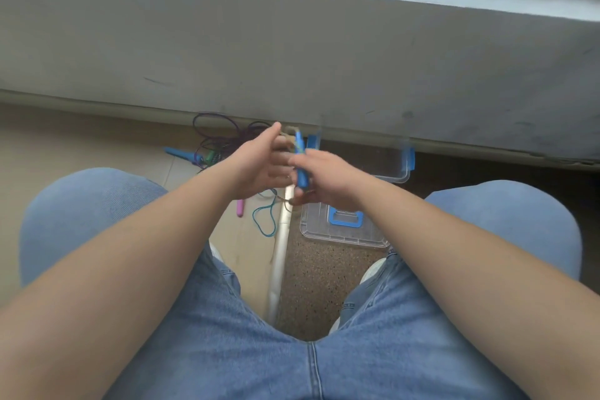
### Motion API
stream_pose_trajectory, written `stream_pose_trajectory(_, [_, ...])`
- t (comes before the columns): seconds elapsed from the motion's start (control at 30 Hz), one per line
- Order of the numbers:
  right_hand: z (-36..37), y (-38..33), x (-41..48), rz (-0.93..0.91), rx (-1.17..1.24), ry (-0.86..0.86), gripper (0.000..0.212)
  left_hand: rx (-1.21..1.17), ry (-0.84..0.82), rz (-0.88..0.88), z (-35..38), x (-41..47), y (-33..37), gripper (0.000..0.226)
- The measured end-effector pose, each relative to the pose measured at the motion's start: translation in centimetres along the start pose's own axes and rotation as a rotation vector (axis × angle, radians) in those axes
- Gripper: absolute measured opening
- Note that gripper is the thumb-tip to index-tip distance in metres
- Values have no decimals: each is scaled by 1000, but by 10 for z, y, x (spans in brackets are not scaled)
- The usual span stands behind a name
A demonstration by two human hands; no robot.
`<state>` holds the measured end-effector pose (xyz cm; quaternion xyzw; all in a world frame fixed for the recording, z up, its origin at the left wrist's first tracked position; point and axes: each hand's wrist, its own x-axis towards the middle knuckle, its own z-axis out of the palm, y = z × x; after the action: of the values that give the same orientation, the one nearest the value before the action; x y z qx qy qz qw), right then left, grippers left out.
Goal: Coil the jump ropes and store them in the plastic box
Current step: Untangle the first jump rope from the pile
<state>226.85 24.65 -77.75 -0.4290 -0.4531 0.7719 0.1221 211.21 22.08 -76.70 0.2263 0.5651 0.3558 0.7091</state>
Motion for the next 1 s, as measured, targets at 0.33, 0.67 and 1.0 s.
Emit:
stream_pose_trajectory(0.33, [-44,-29,5,-147,224,449,12,1328,-72,-41,-12,9,-35,32])
stream_pose_trajectory(0.67, [-80,-1,10,174,-262,689,59,879,227,80,-38,17,-33,31])
stream_pose_trajectory(1.0, [-30,6,-1,151,-91,272,24,-61,168,-13,-10,17,0,21])
